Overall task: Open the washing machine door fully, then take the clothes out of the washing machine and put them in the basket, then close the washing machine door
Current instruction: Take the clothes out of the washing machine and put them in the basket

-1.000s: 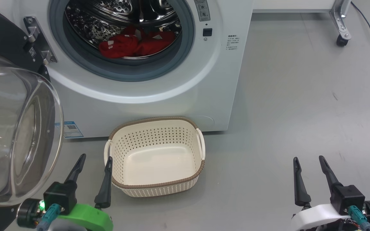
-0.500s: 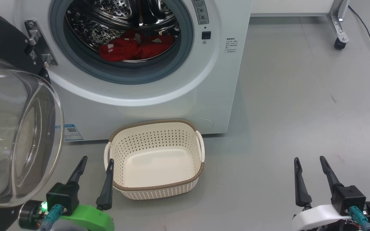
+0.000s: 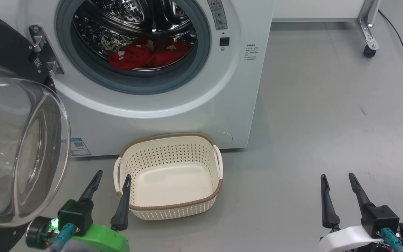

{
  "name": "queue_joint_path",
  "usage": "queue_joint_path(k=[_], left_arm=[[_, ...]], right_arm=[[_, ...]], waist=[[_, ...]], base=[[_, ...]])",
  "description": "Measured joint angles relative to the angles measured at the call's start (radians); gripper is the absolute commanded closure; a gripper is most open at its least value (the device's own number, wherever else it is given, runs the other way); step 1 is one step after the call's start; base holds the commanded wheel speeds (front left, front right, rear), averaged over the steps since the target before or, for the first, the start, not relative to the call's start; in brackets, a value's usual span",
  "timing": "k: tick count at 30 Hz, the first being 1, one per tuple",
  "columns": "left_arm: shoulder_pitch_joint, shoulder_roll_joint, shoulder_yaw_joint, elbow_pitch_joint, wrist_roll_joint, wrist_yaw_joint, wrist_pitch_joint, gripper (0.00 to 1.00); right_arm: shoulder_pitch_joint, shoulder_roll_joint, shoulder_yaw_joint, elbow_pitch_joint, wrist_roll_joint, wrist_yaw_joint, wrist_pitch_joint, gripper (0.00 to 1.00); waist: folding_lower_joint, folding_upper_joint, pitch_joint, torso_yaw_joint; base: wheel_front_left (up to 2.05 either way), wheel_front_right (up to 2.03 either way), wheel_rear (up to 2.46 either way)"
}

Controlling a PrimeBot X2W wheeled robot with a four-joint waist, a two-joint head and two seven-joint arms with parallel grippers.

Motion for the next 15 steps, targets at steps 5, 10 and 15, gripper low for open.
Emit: queue_joint_path(k=[5, 10, 15], left_arm=[[0.0, -0.001, 0.014, -0.001, 0.004, 0.003, 0.001, 0.0], [0.003, -0.002, 0.019, -0.001, 0.004, 0.007, 0.002, 0.0], [0.003, -0.002, 0.021, -0.002, 0.004, 0.007, 0.002, 0.0]], right_arm=[[0.005, 0.0, 0.0, -0.002, 0.0, 0.0, 0.0, 0.0], [0.005, 0.0, 0.0, -0.003, 0.002, 0.0, 0.0, 0.0], [0.005, 0.0, 0.0, -0.004, 0.002, 0.0, 0.0, 0.0]], waist=[[0.0, 0.0, 0.0, 0.0], [0.0, 0.0, 0.003, -0.001], [0.0, 0.0, 0.005, -0.004]], base=[[0.47, -0.47, 0.0], [0.68, -0.68, 0.0], [0.89, -0.89, 0.0]])
